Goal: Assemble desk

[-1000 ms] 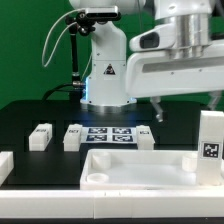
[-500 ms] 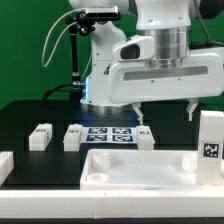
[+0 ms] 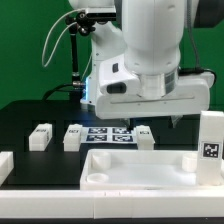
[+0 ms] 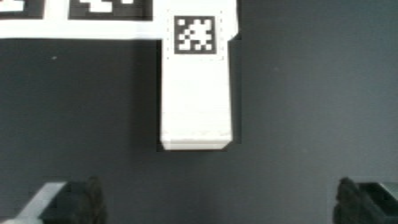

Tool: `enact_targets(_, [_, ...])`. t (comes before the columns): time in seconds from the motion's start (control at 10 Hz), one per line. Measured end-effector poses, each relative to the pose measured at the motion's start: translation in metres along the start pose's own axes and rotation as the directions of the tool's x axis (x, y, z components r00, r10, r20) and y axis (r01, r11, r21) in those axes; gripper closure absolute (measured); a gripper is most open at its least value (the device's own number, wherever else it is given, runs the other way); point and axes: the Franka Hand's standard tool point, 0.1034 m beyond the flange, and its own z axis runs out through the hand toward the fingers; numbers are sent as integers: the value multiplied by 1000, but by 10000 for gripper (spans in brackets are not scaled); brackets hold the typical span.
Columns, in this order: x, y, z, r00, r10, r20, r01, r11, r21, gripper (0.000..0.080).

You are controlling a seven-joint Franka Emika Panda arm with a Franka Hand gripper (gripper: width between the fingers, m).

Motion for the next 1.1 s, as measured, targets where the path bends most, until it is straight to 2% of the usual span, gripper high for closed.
enact_targets(0.2, [-6, 3, 6, 990, 6, 138, -8, 1000, 8, 151])
enact_targets(0.3, [-2, 4, 10, 984, 8, 176, -9, 1000, 3, 151])
enact_targets(0.4, [-1, 6, 20, 983, 24, 183, -23, 1000, -7, 151])
enact_targets(0.5, [-6, 11, 28, 972, 68, 223, -71, 997, 3, 151])
enact_targets(0.8, [-4, 12, 28, 973, 71, 219, -74, 997, 5, 151])
enact_targets(0.9, [-4, 15, 41, 966, 86, 242, -90, 996, 8, 151])
enact_targets(1.0, [-5, 14, 49, 960, 101, 260, -105, 995, 1, 151])
enact_targets(1.1, [-6, 11, 55, 952, 116, 283, -123, 992, 6, 151])
